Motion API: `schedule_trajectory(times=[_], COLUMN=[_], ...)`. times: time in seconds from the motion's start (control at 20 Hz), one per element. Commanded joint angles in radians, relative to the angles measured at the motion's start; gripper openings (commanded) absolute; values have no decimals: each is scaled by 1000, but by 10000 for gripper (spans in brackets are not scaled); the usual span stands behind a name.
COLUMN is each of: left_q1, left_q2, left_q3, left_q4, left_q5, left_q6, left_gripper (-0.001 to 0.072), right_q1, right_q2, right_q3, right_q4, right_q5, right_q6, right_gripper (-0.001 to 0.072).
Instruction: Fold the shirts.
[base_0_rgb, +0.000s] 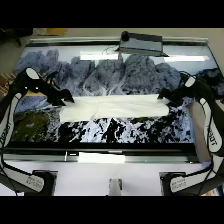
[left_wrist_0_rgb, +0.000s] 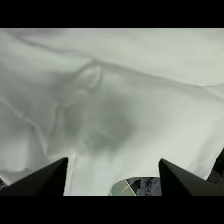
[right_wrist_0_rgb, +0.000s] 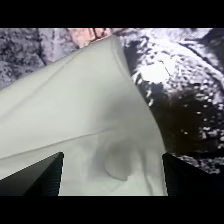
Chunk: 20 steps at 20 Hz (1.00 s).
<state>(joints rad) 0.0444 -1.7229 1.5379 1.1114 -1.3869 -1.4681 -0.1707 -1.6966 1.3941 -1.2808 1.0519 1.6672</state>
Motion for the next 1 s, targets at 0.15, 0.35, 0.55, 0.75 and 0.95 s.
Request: schedule_trajectory(times=[0.15, 0.35, 0.55, 0.75, 0.95], left_q1=[16, -19, -94, -213, -387], left_q2=[134, 235, 309, 290, 205], left_q3=[14, 14, 14, -2, -121], left_q4=[-22, -132, -174, -174, -174], left_q5=[-27, -6, 25, 61, 341], left_q6=[-7, -7, -8, -2, -5], left_gripper=[596, 596, 596, 521, 36], right_q1=[-114, -93, -55, -41, -40], right_q2=[-35, -116, -157, -135, 12], right_q3=[21, 21, 21, 21, 21], right_q4=[52, 235, 269, 316, 337], right_q5=[156, 208, 203, 187, 247], right_q6=[-117, -206, -204, -206, -239], right_gripper=[696, 696, 653, 26, 25])
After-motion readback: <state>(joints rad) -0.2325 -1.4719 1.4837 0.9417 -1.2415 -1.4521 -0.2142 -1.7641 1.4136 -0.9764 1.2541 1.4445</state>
